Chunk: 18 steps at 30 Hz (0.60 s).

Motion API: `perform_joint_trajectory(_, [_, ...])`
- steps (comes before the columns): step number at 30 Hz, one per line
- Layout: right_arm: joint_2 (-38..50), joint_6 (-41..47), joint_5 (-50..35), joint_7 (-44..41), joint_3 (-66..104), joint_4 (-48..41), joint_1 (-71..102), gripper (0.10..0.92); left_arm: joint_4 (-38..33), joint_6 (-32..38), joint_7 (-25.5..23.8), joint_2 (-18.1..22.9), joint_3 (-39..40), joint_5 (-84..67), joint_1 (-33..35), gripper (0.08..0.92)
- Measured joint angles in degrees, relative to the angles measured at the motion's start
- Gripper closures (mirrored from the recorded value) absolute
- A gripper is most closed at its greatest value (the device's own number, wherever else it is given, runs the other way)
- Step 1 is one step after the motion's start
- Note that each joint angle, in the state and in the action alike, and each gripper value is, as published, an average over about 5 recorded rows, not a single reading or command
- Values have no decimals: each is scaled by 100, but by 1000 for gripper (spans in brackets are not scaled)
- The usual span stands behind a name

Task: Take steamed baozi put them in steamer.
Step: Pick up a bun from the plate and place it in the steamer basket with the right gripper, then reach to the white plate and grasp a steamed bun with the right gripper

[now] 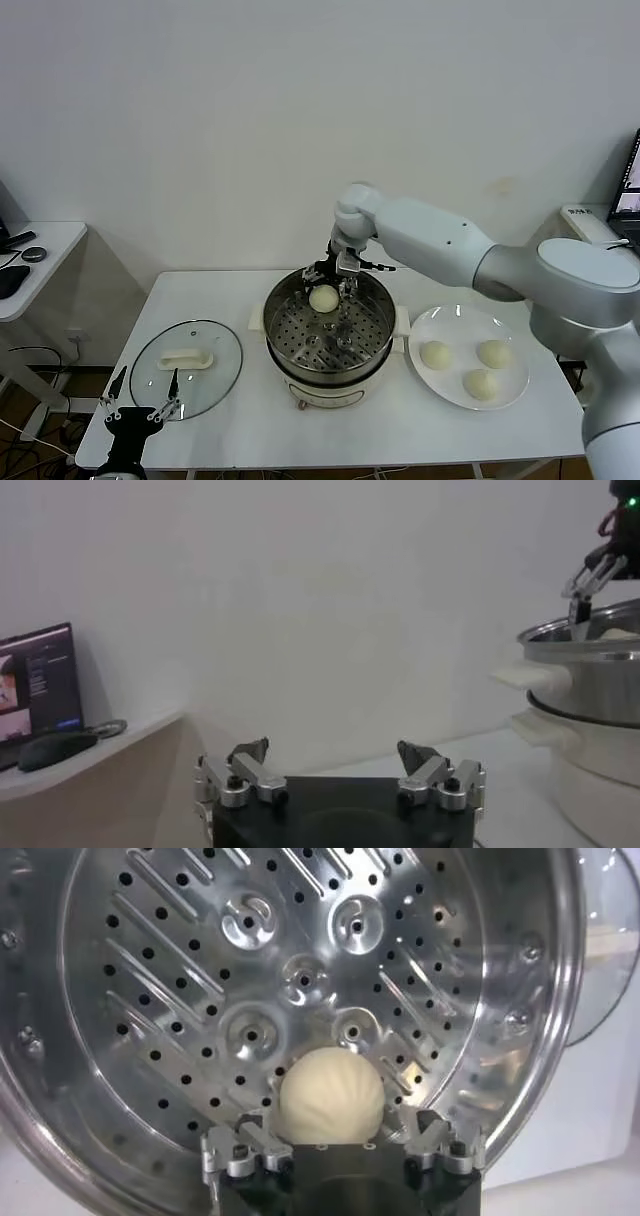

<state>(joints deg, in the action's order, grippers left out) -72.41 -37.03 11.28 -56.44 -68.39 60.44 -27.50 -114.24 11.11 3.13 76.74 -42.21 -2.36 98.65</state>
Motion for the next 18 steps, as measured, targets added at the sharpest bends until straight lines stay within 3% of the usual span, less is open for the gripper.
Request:
perform_joint_trajectory(9, [1250, 2340, -1606, -194, -610, 1421, -975, 203, -59, -8, -14, -113, -19, -92, -77, 177])
perform_joint_trajectory(18, [2769, 4367, -2130, -499, -867, 2462, -1237, 203, 13, -5, -30, -263, -3, -149, -182, 177])
